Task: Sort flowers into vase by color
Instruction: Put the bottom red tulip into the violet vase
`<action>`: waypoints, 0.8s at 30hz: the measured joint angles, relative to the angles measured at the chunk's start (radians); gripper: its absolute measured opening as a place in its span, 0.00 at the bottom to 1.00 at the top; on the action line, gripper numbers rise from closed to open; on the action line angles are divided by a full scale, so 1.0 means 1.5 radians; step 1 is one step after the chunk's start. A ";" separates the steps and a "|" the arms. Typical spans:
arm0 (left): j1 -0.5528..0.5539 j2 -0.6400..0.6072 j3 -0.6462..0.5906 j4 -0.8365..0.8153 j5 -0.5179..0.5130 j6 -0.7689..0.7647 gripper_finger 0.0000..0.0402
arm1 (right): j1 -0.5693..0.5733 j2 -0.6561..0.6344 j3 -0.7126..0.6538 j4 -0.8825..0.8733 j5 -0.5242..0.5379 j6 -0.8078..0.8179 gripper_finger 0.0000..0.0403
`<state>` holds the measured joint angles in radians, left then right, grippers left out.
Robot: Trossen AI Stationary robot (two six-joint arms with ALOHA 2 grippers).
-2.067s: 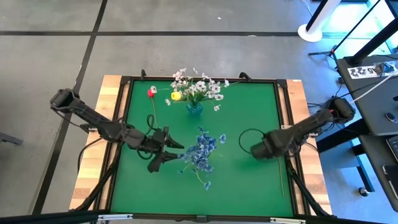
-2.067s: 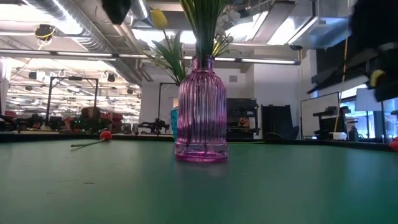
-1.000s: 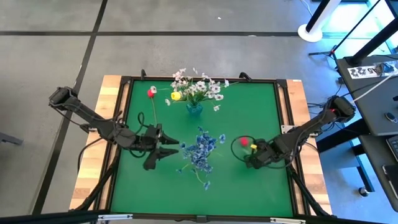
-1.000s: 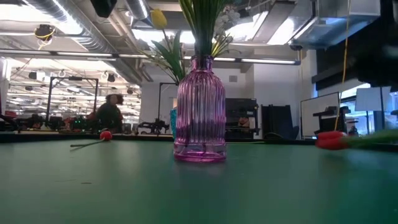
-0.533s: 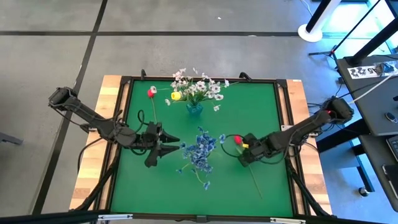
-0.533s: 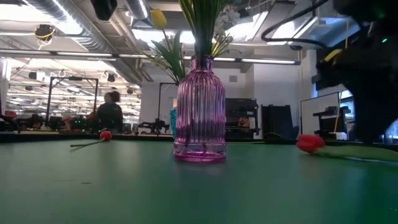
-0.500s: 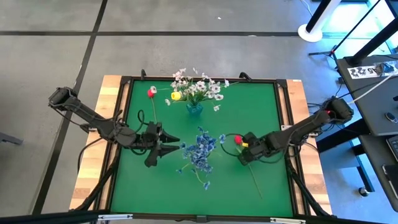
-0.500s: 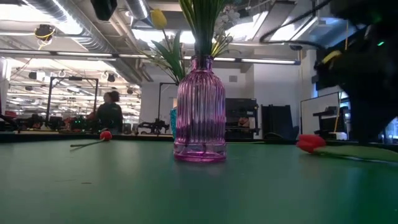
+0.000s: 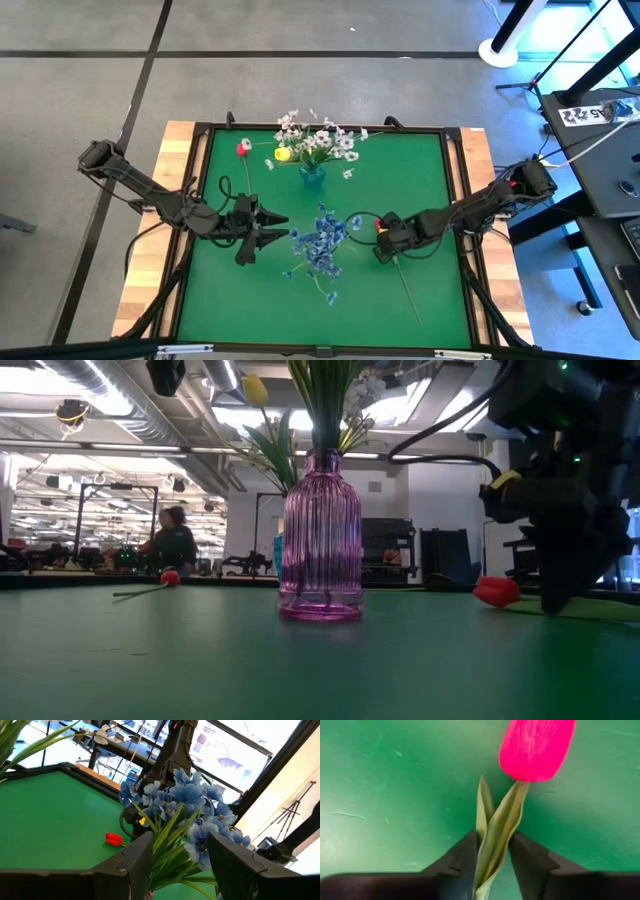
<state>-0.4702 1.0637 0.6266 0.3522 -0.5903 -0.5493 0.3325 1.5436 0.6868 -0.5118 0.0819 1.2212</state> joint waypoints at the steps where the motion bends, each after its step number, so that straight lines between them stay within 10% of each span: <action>1: 0.000 0.000 0.000 0.000 0.000 0.000 0.46 | 0.000 0.000 0.000 -0.002 0.000 0.000 0.23; 5: -0.002 0.000 0.000 0.000 0.017 -0.004 0.46 | 0.001 -0.035 0.015 0.000 0.036 -0.004 0.04; 16: -0.026 0.004 -0.001 -0.033 0.088 -0.187 0.46 | 0.079 -0.266 0.065 0.368 0.440 -0.382 0.02; 24: -0.048 0.004 -0.001 -0.266 0.107 -0.486 0.46 | 0.119 -0.244 0.063 0.741 0.399 -0.700 0.01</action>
<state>-0.5421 1.0695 0.6258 -0.0469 -0.4300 -1.2779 0.5113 1.1771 0.7811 0.5996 0.6805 0.1715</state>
